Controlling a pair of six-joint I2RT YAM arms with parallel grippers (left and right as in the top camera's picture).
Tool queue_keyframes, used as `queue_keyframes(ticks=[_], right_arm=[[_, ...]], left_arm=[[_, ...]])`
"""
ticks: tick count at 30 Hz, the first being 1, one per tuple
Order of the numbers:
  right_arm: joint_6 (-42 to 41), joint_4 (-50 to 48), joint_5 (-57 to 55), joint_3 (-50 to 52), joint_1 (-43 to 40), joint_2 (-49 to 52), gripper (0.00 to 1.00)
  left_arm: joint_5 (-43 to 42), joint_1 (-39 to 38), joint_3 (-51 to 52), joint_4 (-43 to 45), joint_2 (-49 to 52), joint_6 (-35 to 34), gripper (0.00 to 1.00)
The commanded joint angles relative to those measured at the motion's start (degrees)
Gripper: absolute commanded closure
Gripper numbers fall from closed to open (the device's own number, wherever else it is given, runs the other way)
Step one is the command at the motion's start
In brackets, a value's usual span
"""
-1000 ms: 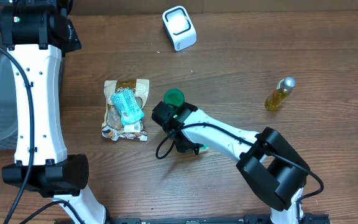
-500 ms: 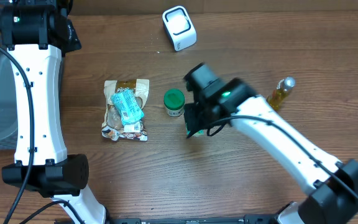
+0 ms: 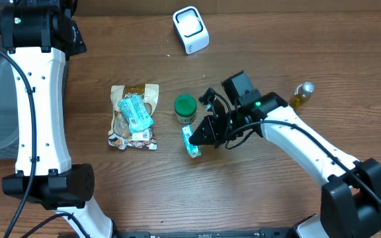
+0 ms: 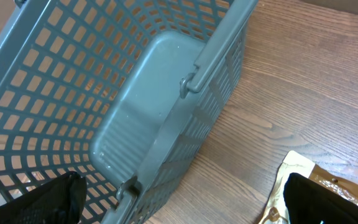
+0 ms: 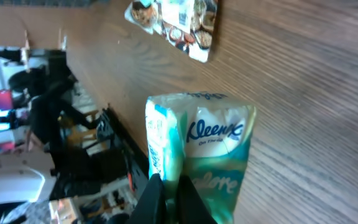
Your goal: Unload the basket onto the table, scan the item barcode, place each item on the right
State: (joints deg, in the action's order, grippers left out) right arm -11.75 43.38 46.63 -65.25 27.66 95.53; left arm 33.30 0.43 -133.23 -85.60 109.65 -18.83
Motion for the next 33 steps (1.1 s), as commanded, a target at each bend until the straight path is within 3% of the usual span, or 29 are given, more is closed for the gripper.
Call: queue_keyframes(ticks=[1, 13, 28, 33], right_arm=[[-0.6, -4.7, 3.8, 5.1, -1.0, 0.0, 0.96], [-13.7, -32.4, -0.3, 20.8, -1.2, 1.4, 0.96], [-13.8, -33.2, -6.4, 21.8, -1.2, 2.9, 0.96], [-13.8, -32.6, -7.2, 21.8, -1.2, 2.9, 0.84]], left_arm=[[1.1, -0.1, -1.1, 0.1, -0.3, 1.0, 0.0], [1.1, -0.1, -1.1, 0.1, -0.3, 1.0, 0.0], [1.1, -0.1, -1.1, 0.1, -0.3, 1.0, 0.01], [1.1, -0.1, -1.1, 0.1, -0.3, 1.0, 0.0]])
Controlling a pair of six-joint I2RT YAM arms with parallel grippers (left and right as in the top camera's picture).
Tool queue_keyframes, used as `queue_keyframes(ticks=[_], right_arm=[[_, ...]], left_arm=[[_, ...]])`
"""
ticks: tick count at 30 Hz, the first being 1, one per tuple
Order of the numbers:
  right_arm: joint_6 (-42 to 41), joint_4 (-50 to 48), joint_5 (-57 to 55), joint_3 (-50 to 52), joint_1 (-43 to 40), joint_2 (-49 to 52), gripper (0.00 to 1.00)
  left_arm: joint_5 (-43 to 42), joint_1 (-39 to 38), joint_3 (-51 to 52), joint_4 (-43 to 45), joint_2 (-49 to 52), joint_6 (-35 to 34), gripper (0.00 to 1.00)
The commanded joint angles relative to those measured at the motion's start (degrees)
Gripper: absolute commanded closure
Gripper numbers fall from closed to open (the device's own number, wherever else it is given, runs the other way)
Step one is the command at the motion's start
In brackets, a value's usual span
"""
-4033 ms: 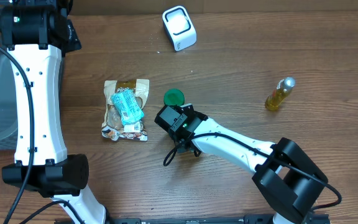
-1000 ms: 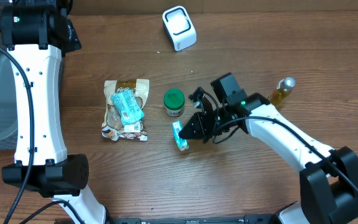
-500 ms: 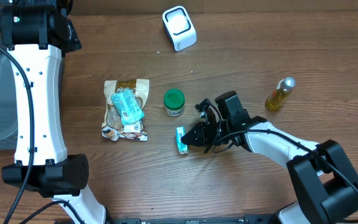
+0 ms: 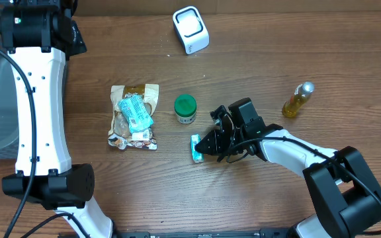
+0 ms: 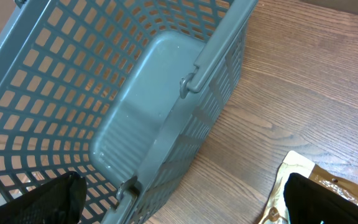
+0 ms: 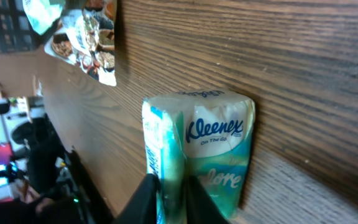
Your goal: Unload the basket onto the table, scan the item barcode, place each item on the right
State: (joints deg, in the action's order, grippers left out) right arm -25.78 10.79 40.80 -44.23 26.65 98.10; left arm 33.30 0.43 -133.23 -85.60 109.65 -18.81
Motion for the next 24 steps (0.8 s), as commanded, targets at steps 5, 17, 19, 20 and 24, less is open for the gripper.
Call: queue_keyframes(ticks=[5, 17, 19, 20, 24], right_arm=[[0.2, 0.1, -1.3, 0.3, -0.4, 0.2, 0.69], [2.1, 29.6, -17.0, -22.9, 0.5, -2.6, 0.41], [2.0, 35.2, -22.4, -27.1, 2.3, -2.6, 0.37], [2.0, 37.4, -25.1, -28.6, 3.2, -2.6, 0.35], [0.0, 40.9, -33.0, -29.8, 7.8, -2.5, 0.3]], left_arm=[[1.1, -0.1, -1.1, 0.1, -0.3, 1.0, 0.01], [1.1, -0.1, -1.1, 0.1, -0.3, 1.0, 0.01], [1.1, -0.1, -1.1, 0.1, -0.3, 1.0, 0.0], [1.1, -0.1, -1.1, 0.1, -0.3, 1.0, 0.0], [1.1, -0.1, -1.1, 0.1, -0.3, 1.0, 0.01]])
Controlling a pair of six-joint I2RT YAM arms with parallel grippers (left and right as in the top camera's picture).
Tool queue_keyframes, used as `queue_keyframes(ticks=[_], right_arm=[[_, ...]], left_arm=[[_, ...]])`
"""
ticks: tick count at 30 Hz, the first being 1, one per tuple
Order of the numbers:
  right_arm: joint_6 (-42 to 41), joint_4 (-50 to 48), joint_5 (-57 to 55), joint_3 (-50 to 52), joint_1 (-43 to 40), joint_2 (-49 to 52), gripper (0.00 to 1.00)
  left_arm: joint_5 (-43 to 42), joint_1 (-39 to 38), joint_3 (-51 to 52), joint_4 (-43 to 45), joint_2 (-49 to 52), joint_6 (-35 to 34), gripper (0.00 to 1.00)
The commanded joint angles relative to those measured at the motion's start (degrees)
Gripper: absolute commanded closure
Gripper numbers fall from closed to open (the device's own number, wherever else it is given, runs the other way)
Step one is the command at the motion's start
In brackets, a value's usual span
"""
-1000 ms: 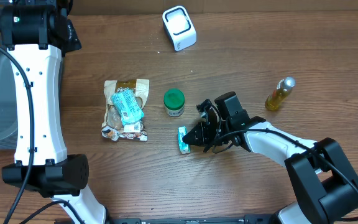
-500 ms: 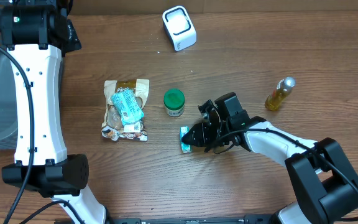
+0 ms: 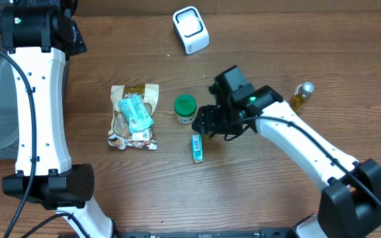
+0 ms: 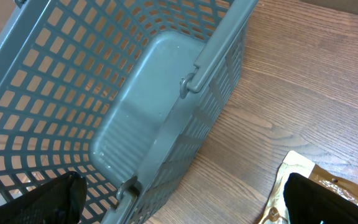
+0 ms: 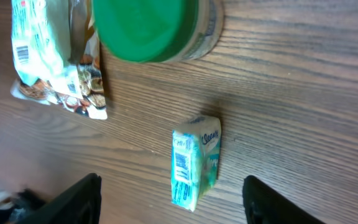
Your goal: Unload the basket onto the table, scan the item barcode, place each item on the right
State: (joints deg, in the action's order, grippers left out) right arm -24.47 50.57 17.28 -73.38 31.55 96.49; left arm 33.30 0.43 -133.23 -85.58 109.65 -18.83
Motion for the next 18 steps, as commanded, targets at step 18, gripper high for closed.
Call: queue_keyframes(ticks=[18], right_arm=[[-7.3, 0.0, -20.2, 0.3, 13.4, 12.7, 0.29]], left_arm=[[1.1, -0.1, -1.1, 0.1, -0.3, 1.0, 0.0]])
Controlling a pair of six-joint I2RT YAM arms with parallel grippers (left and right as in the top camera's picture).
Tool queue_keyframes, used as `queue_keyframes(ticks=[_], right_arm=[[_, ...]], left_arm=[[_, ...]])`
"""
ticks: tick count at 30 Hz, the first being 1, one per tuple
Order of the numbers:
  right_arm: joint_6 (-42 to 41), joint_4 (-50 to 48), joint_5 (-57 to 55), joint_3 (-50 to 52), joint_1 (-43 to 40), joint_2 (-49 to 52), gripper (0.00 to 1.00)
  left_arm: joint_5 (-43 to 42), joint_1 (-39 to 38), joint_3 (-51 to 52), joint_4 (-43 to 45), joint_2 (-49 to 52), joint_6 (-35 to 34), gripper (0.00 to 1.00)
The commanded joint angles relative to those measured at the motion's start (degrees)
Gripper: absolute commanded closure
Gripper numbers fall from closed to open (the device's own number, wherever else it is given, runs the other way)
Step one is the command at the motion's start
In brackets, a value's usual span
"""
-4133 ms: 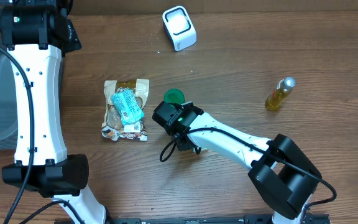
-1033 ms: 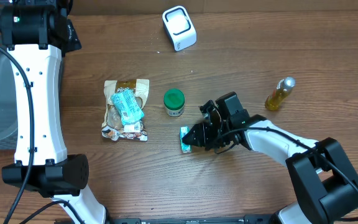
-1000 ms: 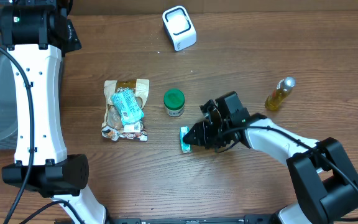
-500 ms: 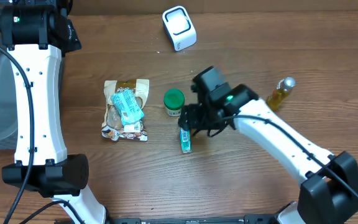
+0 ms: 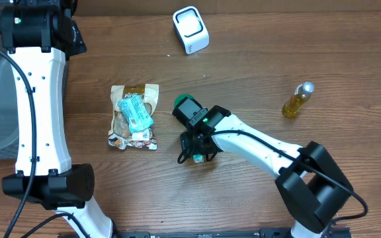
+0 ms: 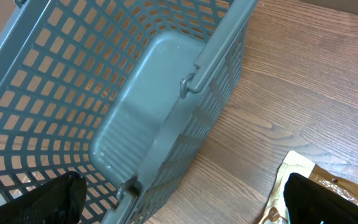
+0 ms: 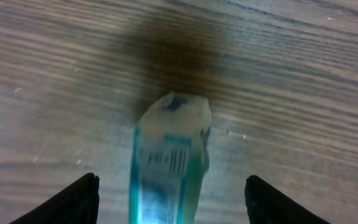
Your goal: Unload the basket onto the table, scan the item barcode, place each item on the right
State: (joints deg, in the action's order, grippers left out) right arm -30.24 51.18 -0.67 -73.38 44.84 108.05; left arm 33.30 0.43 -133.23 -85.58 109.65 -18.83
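The teal Kleenex tissue pack (image 7: 166, 171) lies on the wooden table with its barcode (image 7: 165, 160) facing up at the right wrist camera. My right gripper (image 7: 173, 208) is open, low over the pack, with one dark fingertip (image 7: 73, 199) on each side and not touching it. In the overhead view the right gripper (image 5: 194, 149) covers most of the pack. The white barcode scanner (image 5: 190, 30) stands at the far middle of the table. My left gripper (image 6: 185, 208) is open and empty, high above the grey basket (image 6: 123, 93).
A green-lidded jar (image 5: 179, 102) stands just beyond the right wrist. A snack bag (image 5: 134, 122) with a teal packet (image 5: 135, 111) on it lies to the left. A small yellow bottle (image 5: 296, 98) stands at the right. The basket sits at the table's left edge.
My right gripper was open, high up beside the green jar, with the pack lying free. Now it is turned and low over the pack, still open. The left arm has not moved.
My right gripper was shut on the tissue pack above the table. Then it held the pack down against the wood. Then it was open and raised, with the pack left on its edge, barcode up. Now it is low astride the pack.
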Motion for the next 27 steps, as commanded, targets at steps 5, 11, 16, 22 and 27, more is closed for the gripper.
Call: queue_keyframes(ticks=[5, 11, 16, 22, 27], right_arm=[[-1.5, -1.3, -2.2, 0.4, 0.2, 3.7, 0.37], [-1.5, -1.4, -2.0, 0.4, 0.2, 4.2, 0.86], [-1.5, -1.4, -2.1, 0.4, 0.2, 4.2, 0.52], [-1.3, -2.9, -2.3, 0.4, 0.1, 4.2, 0.42], [-1.3, -4.1, -3.0, 0.4, 0.0, 4.2, 0.71]], left_arm=[[1.1, -0.1, -1.1, 0.1, -0.3, 1.0, 0.0], [1.1, -0.1, -1.1, 0.1, -0.3, 1.0, 0.0], [1.1, -0.1, -1.1, 0.1, -0.3, 1.0, 0.0], [1.1, -0.1, -1.1, 0.1, -0.3, 1.0, 0.0], [1.1, -0.1, -1.1, 0.1, -0.3, 1.0, 0.0]])
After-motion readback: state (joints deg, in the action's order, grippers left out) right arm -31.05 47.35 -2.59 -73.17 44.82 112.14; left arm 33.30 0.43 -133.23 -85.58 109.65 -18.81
